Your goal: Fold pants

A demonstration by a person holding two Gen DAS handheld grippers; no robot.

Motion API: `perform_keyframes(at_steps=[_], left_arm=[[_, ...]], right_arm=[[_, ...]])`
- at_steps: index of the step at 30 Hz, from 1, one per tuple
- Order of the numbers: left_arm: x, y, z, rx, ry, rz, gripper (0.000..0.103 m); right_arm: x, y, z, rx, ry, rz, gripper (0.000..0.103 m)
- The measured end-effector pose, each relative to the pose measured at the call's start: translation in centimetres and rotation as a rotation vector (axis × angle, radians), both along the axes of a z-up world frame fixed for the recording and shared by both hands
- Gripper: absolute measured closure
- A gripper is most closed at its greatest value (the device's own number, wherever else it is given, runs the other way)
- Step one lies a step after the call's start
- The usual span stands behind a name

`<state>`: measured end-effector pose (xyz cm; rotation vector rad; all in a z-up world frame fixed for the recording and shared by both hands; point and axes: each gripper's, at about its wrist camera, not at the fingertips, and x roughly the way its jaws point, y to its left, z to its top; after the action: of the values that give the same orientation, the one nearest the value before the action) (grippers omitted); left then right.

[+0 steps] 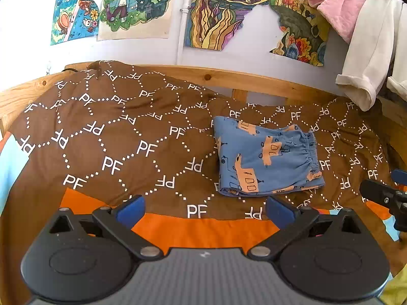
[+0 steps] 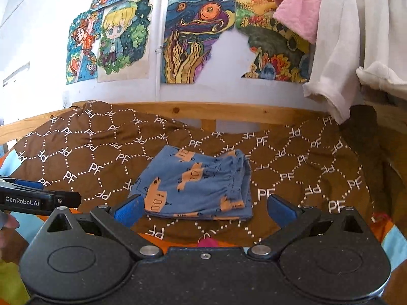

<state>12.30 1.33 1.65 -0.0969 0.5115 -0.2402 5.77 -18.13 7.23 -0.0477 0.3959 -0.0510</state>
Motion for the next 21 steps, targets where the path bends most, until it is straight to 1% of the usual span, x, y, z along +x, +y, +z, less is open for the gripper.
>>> perform_keyframes(at_steps=[9, 21], left_arm=[[0.14, 0.06, -0.34, 0.003, 0.002, 0.004, 0.000], [0.18, 0.13, -0.48, 0.006, 0.001, 0.008, 0.000]], right_arm=[[0.11, -0.66, -0.05, 0.012, 0.006, -0.036, 0.001], [0.09, -0.61, -0.14, 0.005, 0.017, -0.042, 0.001]])
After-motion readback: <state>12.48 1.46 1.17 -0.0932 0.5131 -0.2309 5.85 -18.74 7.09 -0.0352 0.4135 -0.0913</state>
